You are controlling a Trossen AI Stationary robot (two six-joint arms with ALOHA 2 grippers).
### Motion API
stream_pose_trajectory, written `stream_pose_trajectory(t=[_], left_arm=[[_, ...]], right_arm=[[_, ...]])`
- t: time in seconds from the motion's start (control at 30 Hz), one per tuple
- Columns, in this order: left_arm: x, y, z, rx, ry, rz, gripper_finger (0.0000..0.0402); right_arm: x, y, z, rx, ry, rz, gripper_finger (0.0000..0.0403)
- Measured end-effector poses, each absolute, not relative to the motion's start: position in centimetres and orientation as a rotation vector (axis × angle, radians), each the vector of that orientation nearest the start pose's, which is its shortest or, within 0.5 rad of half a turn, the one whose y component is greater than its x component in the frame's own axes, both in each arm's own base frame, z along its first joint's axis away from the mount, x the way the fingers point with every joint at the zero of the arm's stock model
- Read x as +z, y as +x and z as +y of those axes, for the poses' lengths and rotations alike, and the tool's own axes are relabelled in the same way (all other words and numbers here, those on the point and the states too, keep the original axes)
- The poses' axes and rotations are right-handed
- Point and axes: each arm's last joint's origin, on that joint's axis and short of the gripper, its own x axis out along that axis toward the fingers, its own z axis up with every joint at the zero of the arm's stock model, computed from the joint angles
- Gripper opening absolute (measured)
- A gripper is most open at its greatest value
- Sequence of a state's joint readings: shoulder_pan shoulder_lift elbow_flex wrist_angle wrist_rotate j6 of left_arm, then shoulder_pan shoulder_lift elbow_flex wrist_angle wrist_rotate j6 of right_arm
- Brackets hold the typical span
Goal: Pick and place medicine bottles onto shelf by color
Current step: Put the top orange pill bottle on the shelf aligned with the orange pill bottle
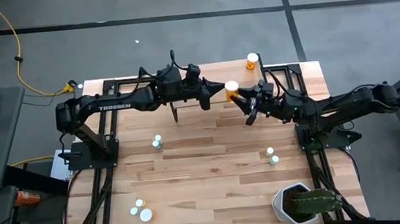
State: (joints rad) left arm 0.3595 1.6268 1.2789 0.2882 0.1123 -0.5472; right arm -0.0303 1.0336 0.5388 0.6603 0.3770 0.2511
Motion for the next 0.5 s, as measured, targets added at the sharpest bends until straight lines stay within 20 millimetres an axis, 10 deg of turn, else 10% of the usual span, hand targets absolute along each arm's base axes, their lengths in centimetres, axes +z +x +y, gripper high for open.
stream_pose_trajectory(t=[0.5], left_arm=[[33.20, 36.35, 12.45, 0.239, -0.583, -0.013, 0.0000]], right_arm=[[27.87, 22.26, -1.76, -0.382, 0.283, -0.179, 0.0163]])
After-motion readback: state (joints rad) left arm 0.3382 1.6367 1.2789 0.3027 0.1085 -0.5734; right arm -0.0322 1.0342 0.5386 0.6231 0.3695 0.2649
